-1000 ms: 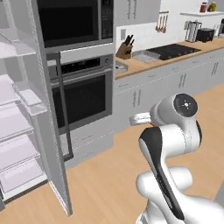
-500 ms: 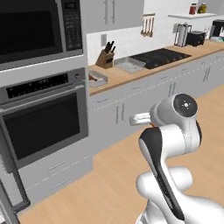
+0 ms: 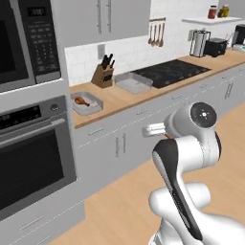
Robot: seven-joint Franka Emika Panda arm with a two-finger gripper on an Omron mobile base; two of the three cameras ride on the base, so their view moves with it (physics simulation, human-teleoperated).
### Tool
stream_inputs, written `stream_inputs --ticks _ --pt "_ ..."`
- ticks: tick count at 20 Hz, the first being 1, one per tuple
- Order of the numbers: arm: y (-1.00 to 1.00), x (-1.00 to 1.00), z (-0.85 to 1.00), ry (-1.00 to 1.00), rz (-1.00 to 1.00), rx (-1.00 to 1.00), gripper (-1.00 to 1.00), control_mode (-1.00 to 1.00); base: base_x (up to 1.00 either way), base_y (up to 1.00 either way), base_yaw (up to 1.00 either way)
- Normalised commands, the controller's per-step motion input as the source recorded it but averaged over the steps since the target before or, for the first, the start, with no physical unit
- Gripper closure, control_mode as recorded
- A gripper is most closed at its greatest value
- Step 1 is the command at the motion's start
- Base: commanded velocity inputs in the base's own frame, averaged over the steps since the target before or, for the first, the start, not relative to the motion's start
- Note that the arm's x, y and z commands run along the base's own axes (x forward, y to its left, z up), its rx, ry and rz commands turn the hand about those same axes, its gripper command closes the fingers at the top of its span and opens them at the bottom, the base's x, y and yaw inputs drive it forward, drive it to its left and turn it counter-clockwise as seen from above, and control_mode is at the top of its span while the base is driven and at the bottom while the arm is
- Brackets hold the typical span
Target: Place one garlic and one chicken drumstick in each tupperware on the nearby counter, to pack two identical lunches.
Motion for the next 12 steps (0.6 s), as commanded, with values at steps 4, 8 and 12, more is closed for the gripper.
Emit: stream_inputs --ticks 4,8,12 --pt "0.00 0.00 0.00 0.00 0.00 0.00 1.00 1.00 1.00 -0.36 0.20" --pt "0.00 0.00 0.00 0.00 0.00 0.00 1.00 1.00 1.00 -0.56 0.07" --pt "0.00 0.00 0.00 0.00 0.00 0.00 1.00 1.00 1.00 -0.76 -0.02"
